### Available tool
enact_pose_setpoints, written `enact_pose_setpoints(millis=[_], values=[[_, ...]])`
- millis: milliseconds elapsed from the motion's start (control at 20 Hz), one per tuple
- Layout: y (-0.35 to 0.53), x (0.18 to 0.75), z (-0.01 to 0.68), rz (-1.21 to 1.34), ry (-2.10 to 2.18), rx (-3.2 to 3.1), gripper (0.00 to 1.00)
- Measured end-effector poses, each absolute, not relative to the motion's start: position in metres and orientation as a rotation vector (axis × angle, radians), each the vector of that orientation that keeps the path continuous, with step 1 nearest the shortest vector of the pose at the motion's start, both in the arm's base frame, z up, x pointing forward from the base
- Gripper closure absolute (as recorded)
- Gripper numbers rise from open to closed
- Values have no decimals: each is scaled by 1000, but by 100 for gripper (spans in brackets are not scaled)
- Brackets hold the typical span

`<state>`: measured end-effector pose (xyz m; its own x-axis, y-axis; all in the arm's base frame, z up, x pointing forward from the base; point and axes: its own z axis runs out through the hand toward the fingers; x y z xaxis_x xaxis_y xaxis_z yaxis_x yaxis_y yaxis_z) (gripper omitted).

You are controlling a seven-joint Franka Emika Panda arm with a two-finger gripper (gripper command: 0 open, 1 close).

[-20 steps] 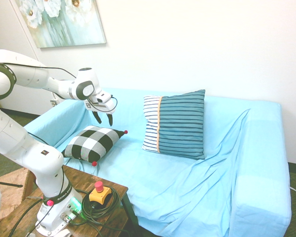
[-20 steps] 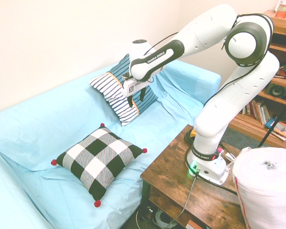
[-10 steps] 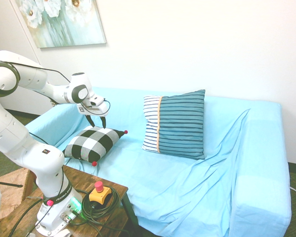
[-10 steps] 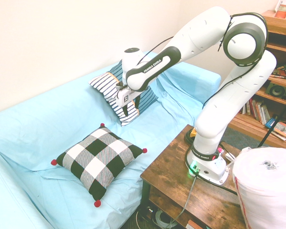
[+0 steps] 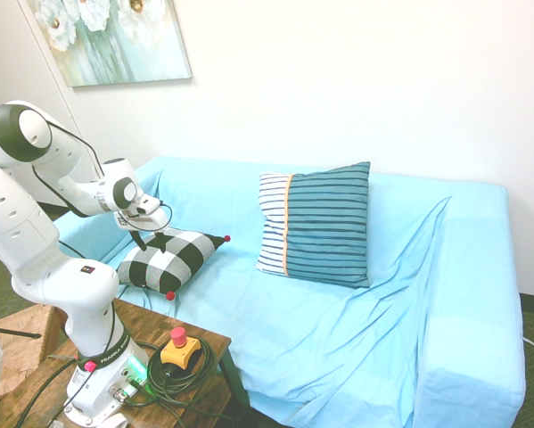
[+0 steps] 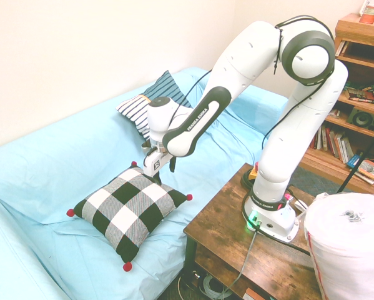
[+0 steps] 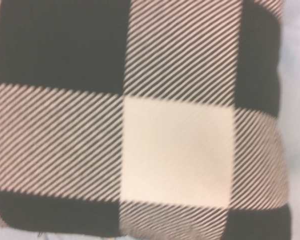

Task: Stand the pillow up

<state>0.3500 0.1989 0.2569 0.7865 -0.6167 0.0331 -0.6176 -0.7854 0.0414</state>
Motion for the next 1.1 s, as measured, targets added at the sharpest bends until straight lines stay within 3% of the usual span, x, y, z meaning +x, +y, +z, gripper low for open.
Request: enact_pose_setpoints(millis=[550, 1100], values=[[258, 294, 160, -1, -1009, 2877, 0], [305, 291, 87, 9, -1041, 2895, 0]])
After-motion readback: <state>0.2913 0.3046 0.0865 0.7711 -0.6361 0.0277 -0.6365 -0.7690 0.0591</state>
